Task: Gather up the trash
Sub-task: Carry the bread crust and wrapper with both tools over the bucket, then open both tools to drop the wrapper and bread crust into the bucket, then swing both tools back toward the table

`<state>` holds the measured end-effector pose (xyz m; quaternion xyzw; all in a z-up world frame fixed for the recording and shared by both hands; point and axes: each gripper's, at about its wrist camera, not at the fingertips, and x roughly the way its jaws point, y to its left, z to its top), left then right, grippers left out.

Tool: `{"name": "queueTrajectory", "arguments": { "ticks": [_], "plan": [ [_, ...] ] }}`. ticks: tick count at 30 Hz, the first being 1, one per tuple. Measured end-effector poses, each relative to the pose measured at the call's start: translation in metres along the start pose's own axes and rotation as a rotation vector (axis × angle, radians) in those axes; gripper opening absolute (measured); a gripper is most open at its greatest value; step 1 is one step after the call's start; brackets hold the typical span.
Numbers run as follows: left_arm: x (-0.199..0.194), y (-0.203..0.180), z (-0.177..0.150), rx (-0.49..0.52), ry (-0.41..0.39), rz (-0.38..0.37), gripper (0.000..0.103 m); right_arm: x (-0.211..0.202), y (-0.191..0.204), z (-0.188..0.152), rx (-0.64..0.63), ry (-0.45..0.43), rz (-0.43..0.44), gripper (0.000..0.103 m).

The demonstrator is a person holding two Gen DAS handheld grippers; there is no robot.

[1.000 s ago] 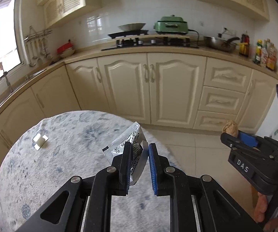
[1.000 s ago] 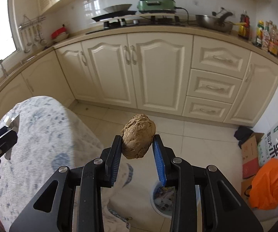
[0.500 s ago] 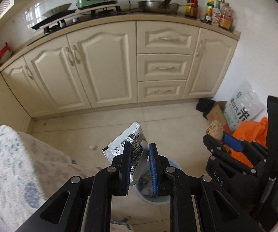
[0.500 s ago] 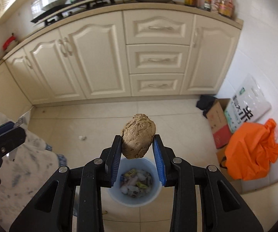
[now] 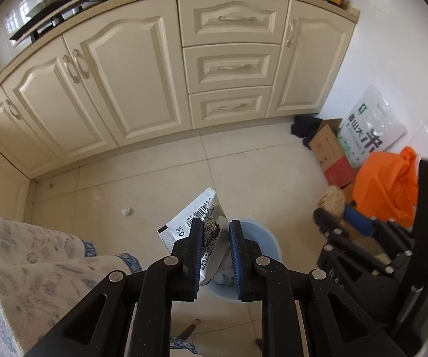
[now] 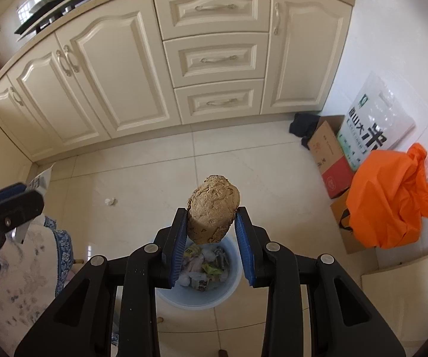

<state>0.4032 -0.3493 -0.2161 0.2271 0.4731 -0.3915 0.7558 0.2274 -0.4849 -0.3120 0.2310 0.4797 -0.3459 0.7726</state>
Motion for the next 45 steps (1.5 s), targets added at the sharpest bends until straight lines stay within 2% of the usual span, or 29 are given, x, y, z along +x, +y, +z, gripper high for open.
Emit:
{"name": "queueTrajectory", "arguments": {
  "ticks": [3, 4, 5, 6, 7, 8, 10, 12, 17, 21, 24, 28, 29, 33, 36, 39, 41, 42, 45],
  "plan": [
    [0.005, 0.009, 0.008, -0.026, 0.009, -0.005, 0.017, 0.002, 0.001, -0.006, 0.001, 0.006, 0.017, 0.033],
    [0.006, 0.011, 0.010, -0.022, 0.006, -0.006, 0.022, 0.002, 0.001, -0.008, 0.004, 0.005, 0.013, 0.033],
    [0.007, 0.011, 0.013, -0.008, 0.011, -0.014, 0.042, 0.002, 0.001, -0.009, 0.005, 0.005, 0.010, 0.033],
    [0.007, 0.010, 0.013, 0.006, 0.018, -0.019, 0.057, 0.002, 0.000, -0.011, 0.007, 0.004, 0.008, 0.033],
    [0.006, 0.010, 0.012, 0.011, 0.016, -0.017, 0.082, 0.000, -0.001, -0.013, 0.011, 0.003, 0.007, 0.033],
    [0.004, 0.009, 0.012, 0.016, -0.001, -0.009, 0.090, -0.003, -0.002, -0.016, 0.015, -0.003, 0.009, 0.033],
    [0.000, 0.006, 0.012, 0.053, -0.034, 0.008, 0.091, -0.009, -0.004, -0.021, 0.019, -0.019, -0.003, 0.034],
    [0.001, 0.001, 0.005, 0.077, -0.036, 0.024, 0.098, -0.012, -0.004, -0.025, 0.024, -0.030, -0.014, 0.034],
    [0.010, -0.004, 0.001, 0.085, 0.003, 0.093, 0.098, -0.010, -0.004, -0.029, 0.041, 0.002, 0.030, 0.034],
    [0.015, -0.004, 0.008, 0.038, 0.017, 0.097, 0.098, -0.017, 0.004, -0.030, 0.033, 0.007, 0.098, 0.034],
    [0.021, 0.001, 0.016, -0.006, 0.042, 0.092, 0.098, -0.024, 0.016, -0.029, 0.004, -0.020, 0.108, 0.034],
    [0.021, 0.012, 0.025, -0.043, 0.037, 0.093, 0.098, -0.029, 0.026, -0.026, -0.015, -0.035, 0.115, 0.036],
    [0.021, 0.013, 0.026, -0.048, 0.035, 0.093, 0.098, -0.029, 0.027, -0.026, -0.018, -0.033, 0.114, 0.041],
    [0.021, 0.016, 0.026, -0.050, 0.046, 0.099, 0.098, -0.026, 0.027, -0.028, -0.017, -0.006, 0.096, 0.047],
    [0.021, 0.018, 0.025, -0.048, 0.055, 0.109, 0.098, -0.023, 0.023, -0.031, -0.012, 0.017, 0.086, 0.056],
    [0.023, 0.018, 0.026, -0.050, 0.063, 0.110, 0.098, -0.021, 0.019, -0.034, 0.000, 0.032, 0.075, 0.068],
    [0.022, 0.019, 0.027, -0.053, 0.059, 0.112, 0.098, -0.020, 0.015, -0.036, 0.011, 0.053, 0.065, 0.087],
    [0.022, 0.019, 0.027, -0.057, 0.059, 0.111, 0.098, -0.020, 0.013, -0.036, 0.019, 0.063, 0.062, 0.091],
    [0.023, 0.022, 0.027, -0.069, 0.068, 0.098, 0.098, -0.023, 0.002, -0.036, 0.058, 0.067, 0.049, 0.094]
  ]
}}
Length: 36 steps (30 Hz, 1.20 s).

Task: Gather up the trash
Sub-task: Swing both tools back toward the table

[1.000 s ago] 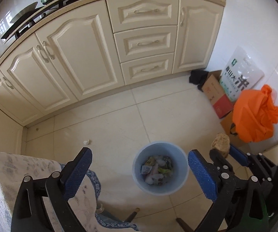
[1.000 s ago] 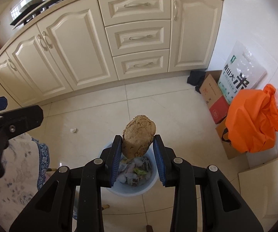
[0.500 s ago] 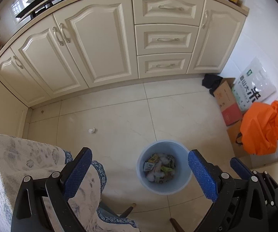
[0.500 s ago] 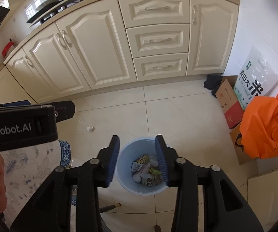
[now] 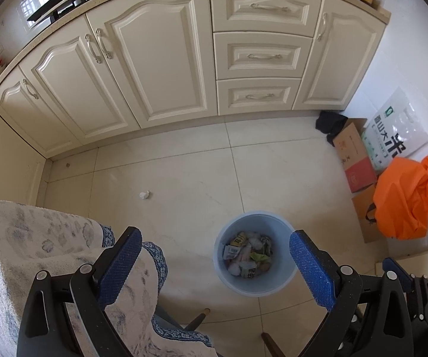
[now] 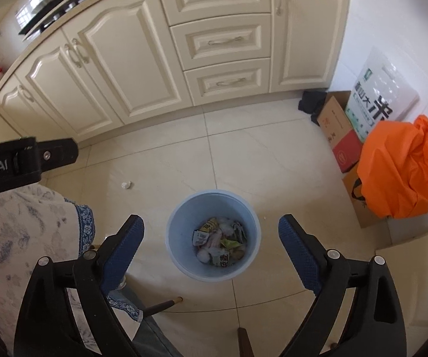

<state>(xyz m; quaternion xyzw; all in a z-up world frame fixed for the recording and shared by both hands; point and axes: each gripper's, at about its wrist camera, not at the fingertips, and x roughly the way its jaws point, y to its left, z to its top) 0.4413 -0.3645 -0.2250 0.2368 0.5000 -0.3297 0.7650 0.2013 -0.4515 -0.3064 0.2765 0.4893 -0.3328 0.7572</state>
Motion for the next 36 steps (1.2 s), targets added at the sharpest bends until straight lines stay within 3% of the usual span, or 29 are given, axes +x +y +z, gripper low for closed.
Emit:
{"name": "queueTrajectory", "arguments": {
  "ticks": [9, 17, 20, 23, 27, 30, 36],
  "plan": [
    [-0.006, 0.005, -0.003, 0.002, -0.002, -0.020, 0.098, -0.029, -0.010, 0.012, 0.034, -0.020, -0.026, 0.098],
    [-0.043, 0.004, -0.025, 0.051, -0.121, -0.017, 0.098, -0.067, -0.009, 0.026, 0.016, -0.094, -0.056, 0.100],
    [-0.065, 0.007, -0.038, 0.063, -0.176, 0.017, 0.098, -0.080, -0.003, 0.031, 0.002, -0.119, -0.058, 0.100],
    [-0.093, 0.018, -0.051, 0.007, -0.219, -0.042, 0.097, -0.095, 0.006, 0.036, -0.014, -0.142, -0.046, 0.100],
    [-0.129, 0.047, -0.066, -0.054, -0.276, -0.062, 0.097, -0.117, 0.021, 0.045, -0.024, -0.192, -0.033, 0.100],
    [-0.160, 0.075, -0.083, -0.099, -0.338, -0.025, 0.098, -0.131, 0.042, 0.050, -0.068, -0.226, -0.014, 0.101],
    [-0.214, 0.124, -0.149, -0.214, -0.412, 0.094, 0.101, -0.158, 0.096, 0.048, -0.182, -0.271, 0.067, 0.101]
  ]
}}
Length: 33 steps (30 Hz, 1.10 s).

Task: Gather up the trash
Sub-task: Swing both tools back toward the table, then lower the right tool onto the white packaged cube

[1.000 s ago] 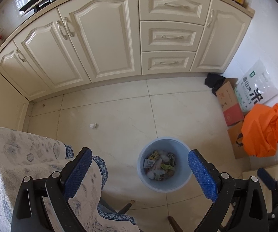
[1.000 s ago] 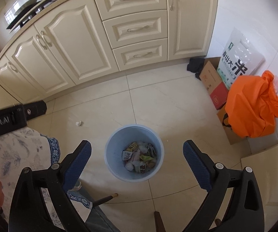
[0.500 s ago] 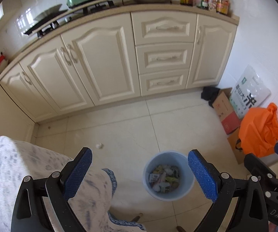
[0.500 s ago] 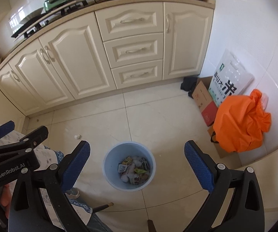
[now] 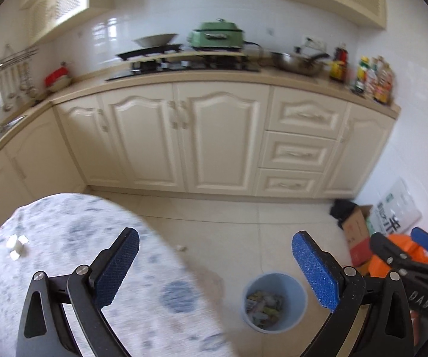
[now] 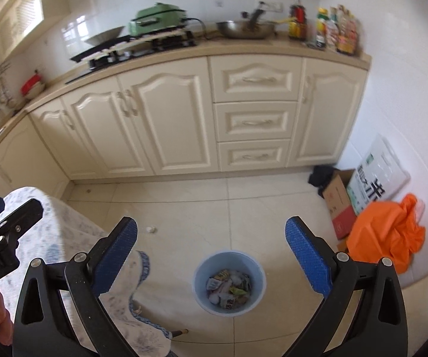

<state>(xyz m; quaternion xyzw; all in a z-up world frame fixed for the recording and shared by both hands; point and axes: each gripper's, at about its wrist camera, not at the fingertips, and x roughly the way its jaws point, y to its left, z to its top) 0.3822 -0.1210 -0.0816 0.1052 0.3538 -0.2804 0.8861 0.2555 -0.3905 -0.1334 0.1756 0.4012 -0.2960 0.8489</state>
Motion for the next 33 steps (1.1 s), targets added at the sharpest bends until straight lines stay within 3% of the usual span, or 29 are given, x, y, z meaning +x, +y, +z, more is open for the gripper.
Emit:
{"name": "queueTrajectory", "arguments": {
  "ticks": [7, 16, 22, 26, 33],
  "plan": [
    [-0.059, 0.099, -0.048, -0.178, -0.008, 0.239, 0.101, -0.017, 0.087, 0.001, -0.134, -0.029, 0.141, 0.103],
    [-0.119, 0.202, -0.115, -0.404, 0.029, 0.439, 0.101, -0.028, 0.195, -0.022, -0.296, 0.031, 0.326, 0.103],
    [-0.148, 0.235, -0.134, -0.513, -0.015, 0.501, 0.101, -0.026, 0.265, -0.036, -0.405, 0.076, 0.377, 0.103],
    [-0.144, 0.255, -0.144, -0.564, -0.079, 0.576, 0.101, -0.012, 0.307, -0.042, -0.465, 0.123, 0.391, 0.103],
    [-0.119, 0.283, -0.152, -0.581, -0.037, 0.585, 0.101, 0.012, 0.382, -0.052, -0.560, 0.159, 0.414, 0.103]
  ]
}}
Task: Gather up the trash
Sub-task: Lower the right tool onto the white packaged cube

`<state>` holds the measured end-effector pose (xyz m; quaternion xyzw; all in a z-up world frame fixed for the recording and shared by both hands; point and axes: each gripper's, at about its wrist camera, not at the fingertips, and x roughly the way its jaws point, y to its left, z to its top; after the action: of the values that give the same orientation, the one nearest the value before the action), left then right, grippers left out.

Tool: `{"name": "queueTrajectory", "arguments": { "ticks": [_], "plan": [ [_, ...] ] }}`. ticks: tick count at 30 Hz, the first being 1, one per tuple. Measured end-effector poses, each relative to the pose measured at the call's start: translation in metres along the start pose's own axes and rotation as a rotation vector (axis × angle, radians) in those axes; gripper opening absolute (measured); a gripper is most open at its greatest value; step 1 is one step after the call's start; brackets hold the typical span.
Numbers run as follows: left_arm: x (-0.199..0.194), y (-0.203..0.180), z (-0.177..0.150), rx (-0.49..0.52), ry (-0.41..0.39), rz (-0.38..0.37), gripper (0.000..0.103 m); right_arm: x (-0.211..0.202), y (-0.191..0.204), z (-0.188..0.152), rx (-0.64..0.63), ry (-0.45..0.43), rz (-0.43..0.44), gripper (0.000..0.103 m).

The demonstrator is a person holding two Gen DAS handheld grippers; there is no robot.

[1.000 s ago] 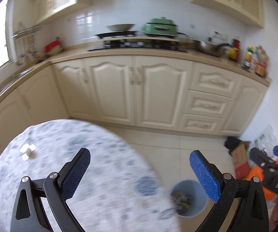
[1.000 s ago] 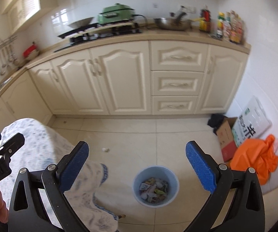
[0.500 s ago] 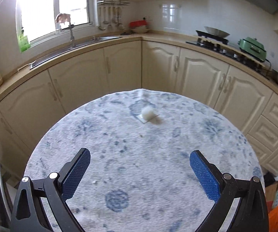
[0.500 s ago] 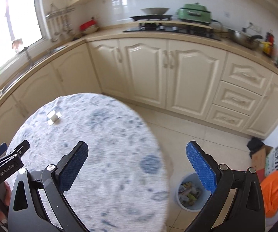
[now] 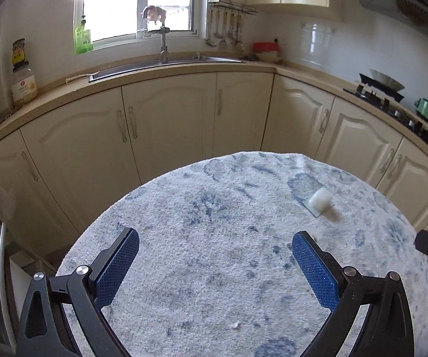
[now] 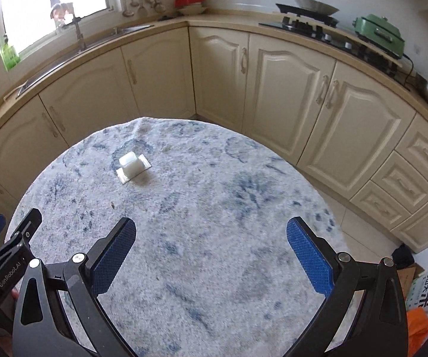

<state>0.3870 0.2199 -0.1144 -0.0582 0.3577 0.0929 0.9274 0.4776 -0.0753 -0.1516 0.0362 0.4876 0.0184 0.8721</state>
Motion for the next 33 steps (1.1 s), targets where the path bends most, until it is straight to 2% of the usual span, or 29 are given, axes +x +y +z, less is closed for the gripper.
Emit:
{"name": "queueTrajectory", "arguments": {
  "ticks": [4, 7, 9, 14, 18, 21, 23, 24, 28, 33],
  "plan": [
    [0.024, 0.010, 0.014, -0.051, 0.013, -0.071, 0.101, 0.027, 0.032, 0.020, -0.049, 0.019, 0.029, 0.103],
    [0.036, 0.021, 0.024, -0.053, -0.013, -0.036, 0.101, 0.045, 0.050, 0.033, -0.072, 0.020, 0.048, 0.103],
    [0.046, 0.021, 0.027, -0.043, -0.031, 0.010, 0.101, 0.058, 0.060, 0.043, -0.073, 0.038, 0.021, 0.103],
    [0.061, 0.020, 0.022, -0.025, -0.009, 0.046, 0.101, 0.086, 0.084, 0.054, -0.111, 0.084, 0.003, 0.102],
    [0.072, 0.022, 0.024, -0.031, 0.052, -0.019, 0.101, 0.101, 0.096, 0.052, -0.127, 0.085, -0.008, 0.099],
    [0.073, 0.025, 0.025, -0.038, 0.042, 0.000, 0.101, 0.114, 0.101, 0.048, -0.158, 0.100, -0.021, 0.086],
    [0.072, 0.027, 0.025, -0.047, 0.053, 0.002, 0.101, 0.123, 0.101, 0.046, -0.164, 0.118, -0.009, 0.067],
    [0.073, 0.028, 0.025, -0.053, 0.063, -0.003, 0.101, 0.125, 0.100, 0.045, -0.155, 0.114, 0.019, 0.065],
    [0.074, 0.032, 0.023, -0.067, 0.088, 0.002, 0.101, 0.120, 0.101, 0.044, -0.171, 0.092, 0.051, 0.045],
    [0.075, 0.034, 0.023, -0.075, 0.095, -0.010, 0.101, 0.110, 0.102, 0.029, -0.202, 0.102, 0.084, 0.044]
  ]
}}
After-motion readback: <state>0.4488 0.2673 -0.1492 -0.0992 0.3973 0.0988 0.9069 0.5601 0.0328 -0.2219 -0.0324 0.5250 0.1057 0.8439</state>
